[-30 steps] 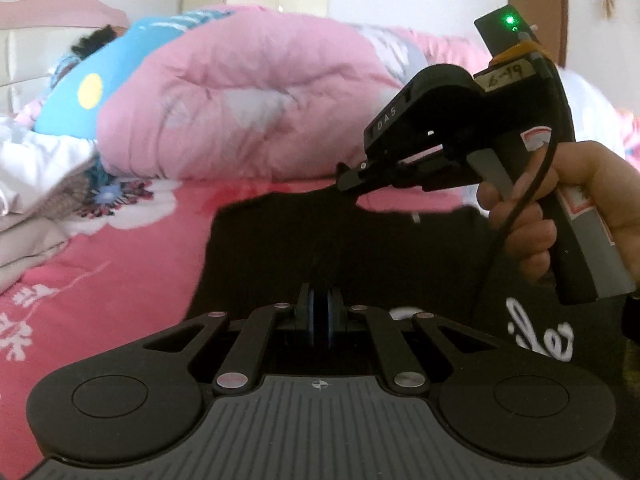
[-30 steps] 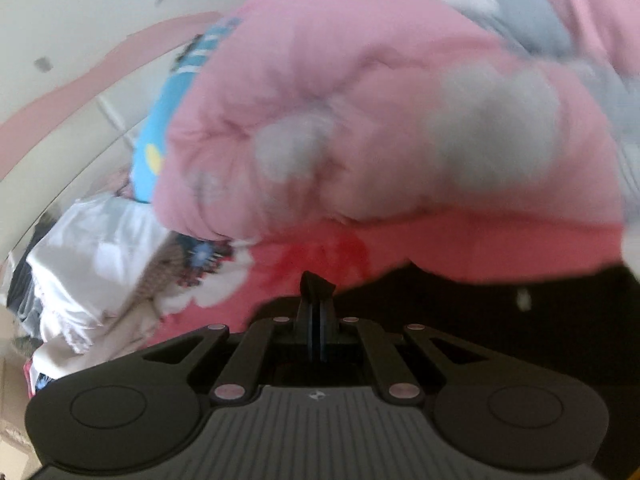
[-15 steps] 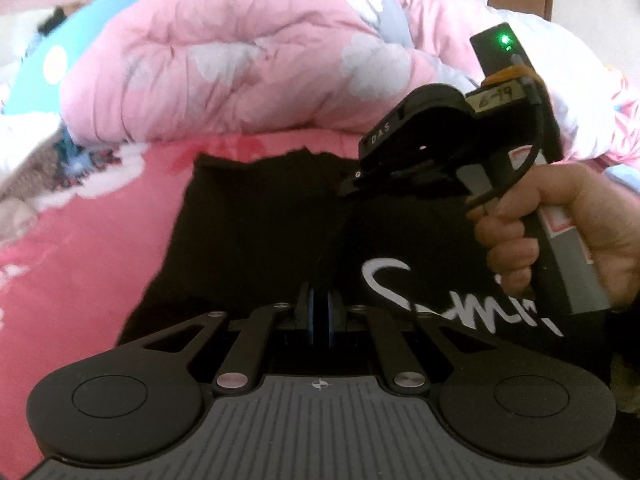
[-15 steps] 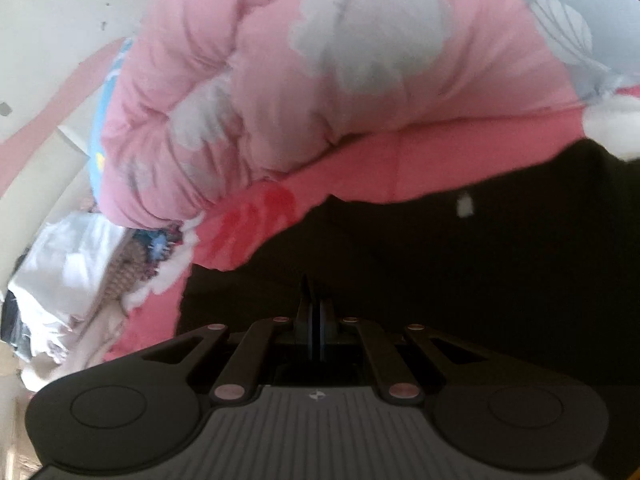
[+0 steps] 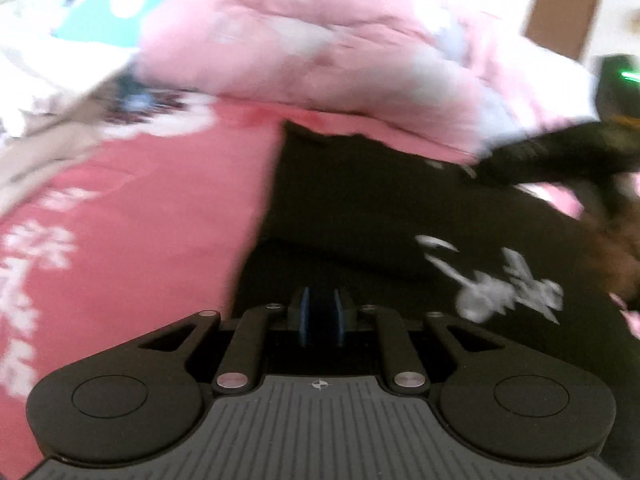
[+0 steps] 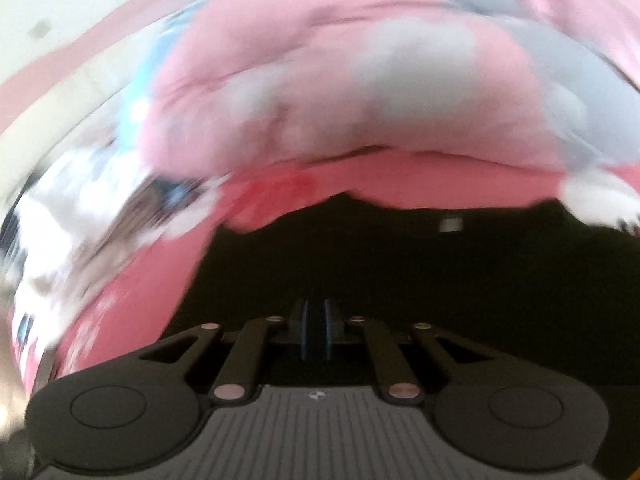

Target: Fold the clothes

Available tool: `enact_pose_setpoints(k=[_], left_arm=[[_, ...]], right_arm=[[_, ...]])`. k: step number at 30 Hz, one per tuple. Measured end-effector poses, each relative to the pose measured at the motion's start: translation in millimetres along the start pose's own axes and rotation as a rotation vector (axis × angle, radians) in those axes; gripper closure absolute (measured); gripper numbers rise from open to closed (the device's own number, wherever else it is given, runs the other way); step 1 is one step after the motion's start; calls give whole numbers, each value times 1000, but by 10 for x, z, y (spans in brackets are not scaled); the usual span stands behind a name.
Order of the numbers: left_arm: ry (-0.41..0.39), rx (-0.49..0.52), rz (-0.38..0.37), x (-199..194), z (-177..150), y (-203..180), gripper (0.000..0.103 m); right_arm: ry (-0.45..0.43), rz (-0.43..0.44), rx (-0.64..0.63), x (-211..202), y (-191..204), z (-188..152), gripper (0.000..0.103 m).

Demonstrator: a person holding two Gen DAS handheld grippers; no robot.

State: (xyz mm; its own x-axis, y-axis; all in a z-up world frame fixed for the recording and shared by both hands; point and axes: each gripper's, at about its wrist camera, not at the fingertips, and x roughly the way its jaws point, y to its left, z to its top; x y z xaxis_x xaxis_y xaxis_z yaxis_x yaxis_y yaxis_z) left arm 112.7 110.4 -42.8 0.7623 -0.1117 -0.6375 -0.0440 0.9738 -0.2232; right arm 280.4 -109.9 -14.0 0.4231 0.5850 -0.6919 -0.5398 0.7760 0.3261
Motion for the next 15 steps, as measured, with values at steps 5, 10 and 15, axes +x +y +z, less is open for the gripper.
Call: enact_pose_setpoints(k=[5, 10, 15], left_arm=[[-14, -17, 88, 155, 22, 86, 89], [-31, 13, 72, 107, -16, 95, 89], [-26, -15, 4, -78, 57, 191, 88]], right_arm=[[53, 33, -155, 81, 293, -240, 95], [92, 46, -284, 167, 471, -494, 95], [109, 36, -251, -15, 398, -391, 93]])
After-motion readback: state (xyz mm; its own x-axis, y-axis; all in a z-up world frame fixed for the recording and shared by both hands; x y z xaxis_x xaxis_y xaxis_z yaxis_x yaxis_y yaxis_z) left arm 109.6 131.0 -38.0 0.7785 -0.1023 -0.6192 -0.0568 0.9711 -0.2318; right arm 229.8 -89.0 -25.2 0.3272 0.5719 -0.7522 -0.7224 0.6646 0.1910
